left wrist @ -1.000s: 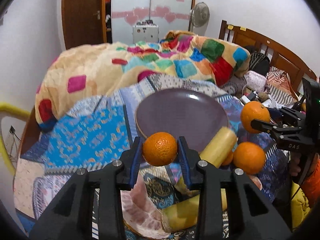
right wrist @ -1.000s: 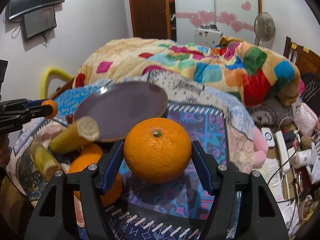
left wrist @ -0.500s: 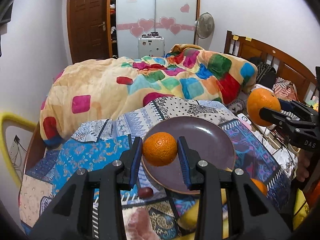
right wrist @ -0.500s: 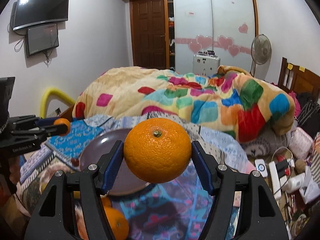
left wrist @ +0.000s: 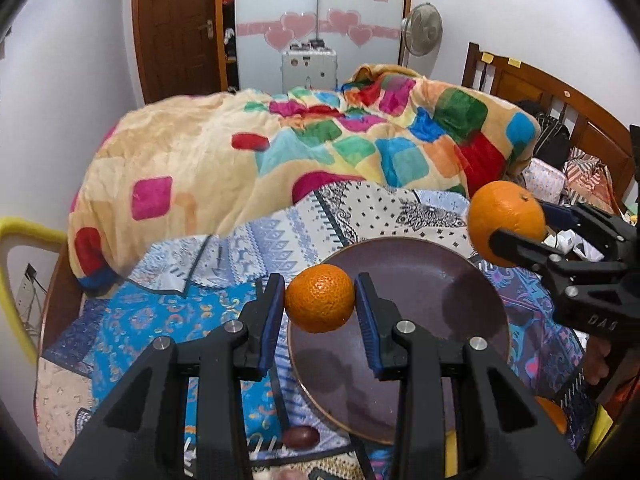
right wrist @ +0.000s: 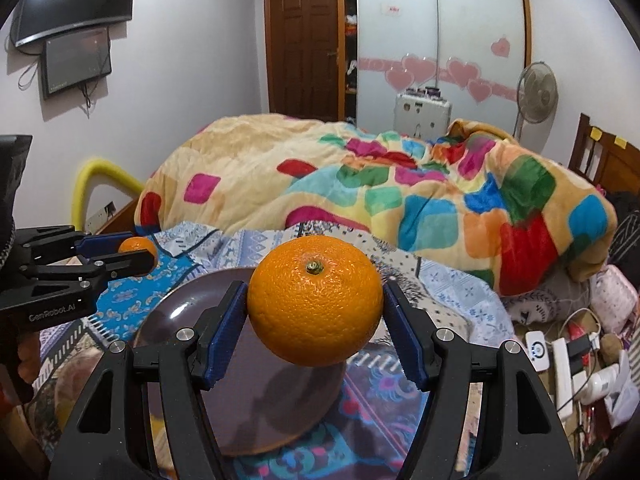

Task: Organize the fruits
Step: 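Carry the tangerine onto the purple plate with the left tool while the right tool sets the orange beside it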

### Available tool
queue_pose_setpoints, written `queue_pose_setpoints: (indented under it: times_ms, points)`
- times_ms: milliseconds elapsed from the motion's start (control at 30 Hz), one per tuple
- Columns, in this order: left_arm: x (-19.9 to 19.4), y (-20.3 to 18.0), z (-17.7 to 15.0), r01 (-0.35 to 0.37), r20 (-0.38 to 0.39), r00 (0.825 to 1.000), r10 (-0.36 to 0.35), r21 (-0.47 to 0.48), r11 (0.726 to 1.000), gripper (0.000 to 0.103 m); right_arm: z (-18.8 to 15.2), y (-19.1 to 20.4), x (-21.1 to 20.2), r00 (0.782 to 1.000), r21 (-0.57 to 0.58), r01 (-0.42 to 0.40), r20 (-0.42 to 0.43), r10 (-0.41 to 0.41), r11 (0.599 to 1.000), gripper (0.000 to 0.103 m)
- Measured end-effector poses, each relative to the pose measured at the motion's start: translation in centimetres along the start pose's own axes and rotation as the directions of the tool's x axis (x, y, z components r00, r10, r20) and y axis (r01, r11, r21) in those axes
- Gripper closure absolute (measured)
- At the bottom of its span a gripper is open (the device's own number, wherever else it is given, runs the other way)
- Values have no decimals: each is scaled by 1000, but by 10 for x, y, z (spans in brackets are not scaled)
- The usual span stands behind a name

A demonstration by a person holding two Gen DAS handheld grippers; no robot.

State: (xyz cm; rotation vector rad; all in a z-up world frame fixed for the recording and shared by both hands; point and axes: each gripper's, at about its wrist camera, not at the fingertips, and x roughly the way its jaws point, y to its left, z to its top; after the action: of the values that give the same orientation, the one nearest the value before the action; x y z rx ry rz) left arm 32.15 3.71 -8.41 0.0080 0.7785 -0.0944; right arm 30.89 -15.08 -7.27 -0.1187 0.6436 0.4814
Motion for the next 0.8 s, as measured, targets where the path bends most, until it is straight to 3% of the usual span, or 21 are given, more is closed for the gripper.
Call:
queue_pose_setpoints:
  times_ms: [400,700,800]
  points:
    - [61,12,6,24,-149,988,-28,-25,999,67,-5,3,53,989,-22,-10,-148,7,1000,38]
    - [72,-1,3,20,-167,986,-14,30,999,67,-8,10,61,986,-67,-14,-166,3,998,38]
    - [73,0,3,20,-173,985,-14,31,999,60,-9,12,61,986,-69,-16,-169,5,998,37]
